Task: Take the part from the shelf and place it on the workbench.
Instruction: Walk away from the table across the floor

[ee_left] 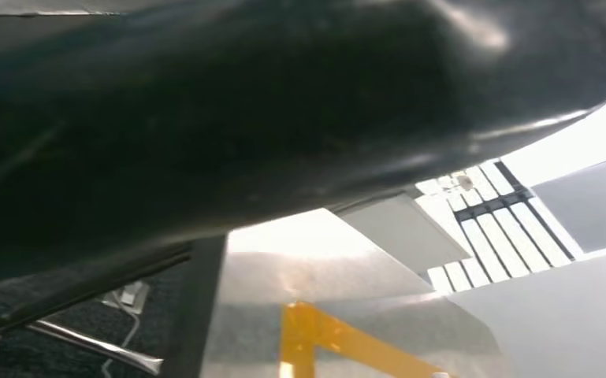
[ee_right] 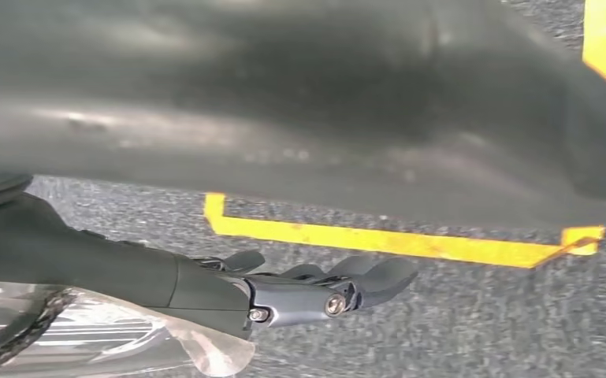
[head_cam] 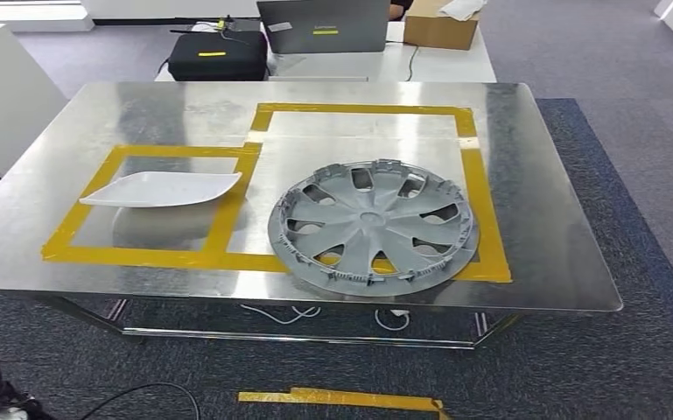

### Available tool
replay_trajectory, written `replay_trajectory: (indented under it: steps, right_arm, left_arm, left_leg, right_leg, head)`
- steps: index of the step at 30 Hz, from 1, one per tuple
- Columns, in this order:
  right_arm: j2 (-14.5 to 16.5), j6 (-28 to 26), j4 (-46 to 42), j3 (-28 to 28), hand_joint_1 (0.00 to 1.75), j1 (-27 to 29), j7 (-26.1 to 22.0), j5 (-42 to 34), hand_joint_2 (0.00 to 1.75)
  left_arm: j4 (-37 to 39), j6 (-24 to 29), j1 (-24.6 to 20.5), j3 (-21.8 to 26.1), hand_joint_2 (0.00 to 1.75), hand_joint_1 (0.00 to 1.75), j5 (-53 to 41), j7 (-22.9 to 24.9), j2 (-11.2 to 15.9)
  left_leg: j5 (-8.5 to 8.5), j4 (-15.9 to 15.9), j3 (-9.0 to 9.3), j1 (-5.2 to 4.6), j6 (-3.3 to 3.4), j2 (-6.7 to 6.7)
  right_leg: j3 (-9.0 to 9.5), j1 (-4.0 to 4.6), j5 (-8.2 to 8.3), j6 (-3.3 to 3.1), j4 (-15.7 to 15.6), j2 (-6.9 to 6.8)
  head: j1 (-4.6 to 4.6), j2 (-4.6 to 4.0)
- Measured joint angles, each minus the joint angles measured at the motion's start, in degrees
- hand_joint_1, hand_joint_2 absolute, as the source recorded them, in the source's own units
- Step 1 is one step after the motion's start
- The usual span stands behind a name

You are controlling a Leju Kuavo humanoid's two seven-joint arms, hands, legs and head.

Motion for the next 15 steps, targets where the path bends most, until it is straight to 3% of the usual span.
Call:
replay_trajectory:
  steps: [1, 2, 3, 4, 6, 8, 9, 11, 12, 13, 15]
  right_arm:
    - [0.0, 0.0, 0.0, -0.1, 0.0, 0.0, 0.0, 0.0, 0.0]
    - [0.0, 0.0, 0.0, -0.3, 0.0, 0.0, 0.0, -0.1, 0.0]
    - [0.0, 0.0, 0.0, -0.3, 0.0, 0.0, 0.1, -0.1, 0.0]
    - [0.0, 0.1, 0.0, -0.4, 0.0, 0.0, 0.2, -0.1, 0.0]
    - [0.0, 0.1, 0.0, -0.5, 0.0, 0.0, 0.3, -0.1, 0.0]
    - [0.0, 0.2, 0.0, -0.8, 0.0, -0.1, 0.4, -0.1, 0.0]
    - [0.0, 0.2, 0.0, -0.9, 0.0, -0.1, 0.4, -0.1, 0.0]
    - [0.0, 0.4, 0.0, -1.1, 0.0, -0.1, 0.4, 0.0, 0.0]
    - [0.0, 0.4, 0.0, -1.2, 0.0, 0.0, 0.4, 0.0, 0.0]
    - [-0.1, 0.4, 0.0, -1.3, 0.0, 0.1, 0.4, 0.0, 0.0]
    - [-0.1, 0.5, 0.0, -1.5, 0.0, 0.2, 0.5, 0.0, 0.0]
  left_arm:
    - [0.9, 0.0, -0.1, 0.0, 0.0, 0.0, 0.1, 0.0, 0.0]
    - [1.8, 0.0, -0.1, 0.0, 0.0, 0.0, 0.2, 0.0, 0.0]
    - [2.6, -0.1, -0.2, 0.0, 0.0, 0.0, 0.3, 0.0, 0.0]
    - [3.3, -0.1, -0.3, 0.0, 0.0, 0.0, 0.3, 0.0, 0.0]
    - [4.6, -0.5, -0.8, 0.0, 0.0, 0.0, 0.6, 0.0, 0.1]
    - [6.4, -1.5, -1.6, 0.2, 0.0, 0.0, 0.8, 0.0, 0.1]
    - [7.5, -2.4, -2.0, 0.5, 0.0, 0.0, 0.7, 0.0, 0.1]
    - [10.3, -4.1, -2.8, 1.8, 0.0, 0.0, 0.4, 0.0, -0.1]
    - [11.9, -4.8, -3.2, 2.5, 0.0, 0.0, 0.5, 0.0, -0.2]
    - [13.6, -5.3, -3.6, 3.1, 0.0, 0.0, 0.9, 0.0, -0.3]
    - [17.6, -5.9, -4.5, 4.1, 0.0, 0.0, 1.9, 0.0, -0.2]
  left_leg:
    - [-2.22, 3.7, -0.72, 0.16, -0.2, 0.0]
    - [-3.04, 6.4, -0.92, 0.26, -0.31, 0.0]
    - [-2.49, 7.5, -0.45, 0.31, -0.33, 0.0]
    - [-0.87, 6.7, 0.95, 0.33, -0.27, 0.0]
    - [1.91, -0.2, 6.07, 0.31, 0.06, -0.02]
    - [1.66, -8.1, 10.86, 0.1, 0.56, -0.1]
    - [1.09, -10.1, 11.83, -0.07, 0.83, -0.14]
    - [1.59, -10.9, 11.58, -0.21, 1.53, -0.08]
    - [2.15, -11.0, 11.16, -0.2, 1.97, 0.04]
    - [2.8, -11.1, 10.58, -0.14, 2.48, 0.16]
    - [4.13, -11.2, 9.04, -0.23, 3.12, 0.29]
  right_leg:
    - [-0.71, 0.05, 0.5, -0.07, 0.1, -0.04]
    - [-1.48, 0.11, 1.0, -0.05, 0.2, -0.06]
    - [-2.3, 0.16, 1.49, -0.02, 0.4, -0.08]
    - [-3.17, 0.18, 1.95, 0.03, 0.7, -0.09]
    - [-4.7, 0.23, 2.76, 0.31, 1.3, -0.06]
    - [-5.54, 0.33, 3.66, 0.89, 1.6, -0.06]
    - [-5.77, 0.33, 4.2, 1.26, 1.6, -0.08]
    - [-6.12, 0.18, 5.16, 2.07, 1.4, -0.03]
    - [-6.4, 0.1, 4.78, 2.4, 1.6, 0.05]
    - [-6.99, 0.07, 3.19, 2.66, 2.7, 0.12]
    - [-8.74, 0.09, -2.64, 2.85, 8.3, 0.19]
  head:
    - [-0.04, -0.01]
    - [-0.05, -0.01]
    - [-0.06, -0.01]
    - [-0.06, 0.0]
    - [-0.06, 0.0]
    - [-0.02, 0.0]
    - [0.0, 0.0]
    - [0.02, 0.0]
    - [0.01, -0.01]
    - [0.08, -0.01]
    - [0.22, -0.01]
